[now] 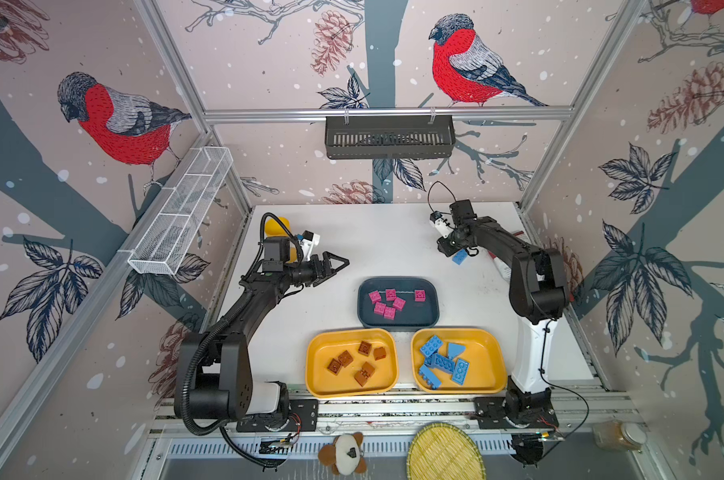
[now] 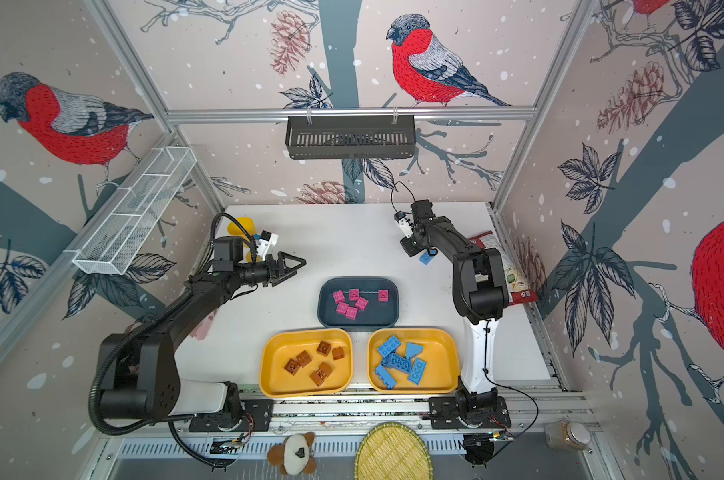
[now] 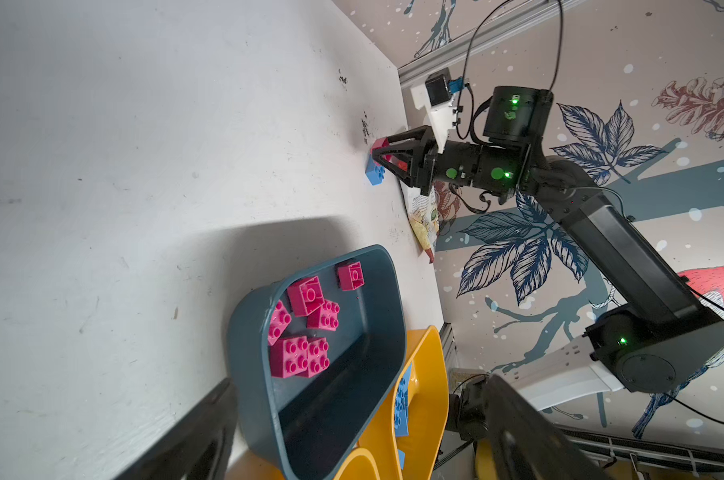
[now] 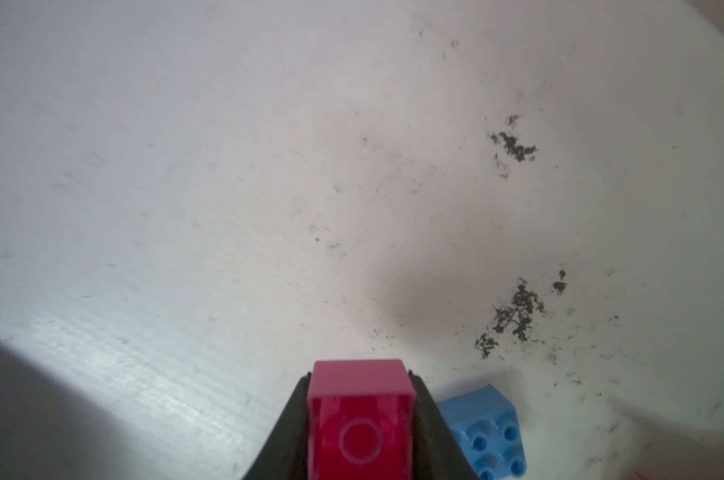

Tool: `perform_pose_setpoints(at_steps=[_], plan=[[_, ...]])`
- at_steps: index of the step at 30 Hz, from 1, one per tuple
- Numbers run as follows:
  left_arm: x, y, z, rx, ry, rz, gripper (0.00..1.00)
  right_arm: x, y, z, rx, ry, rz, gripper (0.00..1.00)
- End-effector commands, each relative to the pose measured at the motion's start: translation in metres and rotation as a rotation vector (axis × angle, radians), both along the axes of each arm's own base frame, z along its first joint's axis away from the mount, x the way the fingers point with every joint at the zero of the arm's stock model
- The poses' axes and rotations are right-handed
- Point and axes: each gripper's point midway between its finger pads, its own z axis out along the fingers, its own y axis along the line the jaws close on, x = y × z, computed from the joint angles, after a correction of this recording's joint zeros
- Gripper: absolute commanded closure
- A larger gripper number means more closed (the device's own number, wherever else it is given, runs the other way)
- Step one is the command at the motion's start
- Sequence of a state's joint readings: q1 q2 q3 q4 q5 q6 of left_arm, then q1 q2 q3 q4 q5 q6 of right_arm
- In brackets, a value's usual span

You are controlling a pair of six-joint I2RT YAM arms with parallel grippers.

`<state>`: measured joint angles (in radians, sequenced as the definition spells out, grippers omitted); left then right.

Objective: Sort the legos into containers by color
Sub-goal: 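Carry the pink brick into the teal bin and open the right gripper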

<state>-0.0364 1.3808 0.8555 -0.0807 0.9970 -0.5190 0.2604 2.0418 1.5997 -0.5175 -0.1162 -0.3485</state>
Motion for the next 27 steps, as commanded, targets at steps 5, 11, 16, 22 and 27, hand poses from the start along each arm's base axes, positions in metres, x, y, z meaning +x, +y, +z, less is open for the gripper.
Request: perform_pose_setpoints(at_steps=[5,11,16,22,27], plan=[[0.002,-0.002,0.022,-0.012,-0.066,-0.021,0.09,-0.071,0.058,0.04,0.066,-0.005,0.123,0.75],[0.009,-0.004,0.036,-0.026,-0.112,-0.021,0.09,-0.145,0.093,0.048,0.098,0.032,0.228,0.75],[0.01,-0.011,0.038,-0.052,-0.115,-0.036,0.09,-0.195,0.112,0.033,0.12,0.098,0.301,0.75],[0.007,-0.018,0.035,-0.067,-0.108,-0.051,0.09,-0.224,0.125,0.001,0.091,0.182,0.347,0.7],[0.004,-0.018,0.032,-0.06,-0.107,-0.049,0.09,-0.223,0.121,-0.003,0.058,0.184,0.343,0.45]])
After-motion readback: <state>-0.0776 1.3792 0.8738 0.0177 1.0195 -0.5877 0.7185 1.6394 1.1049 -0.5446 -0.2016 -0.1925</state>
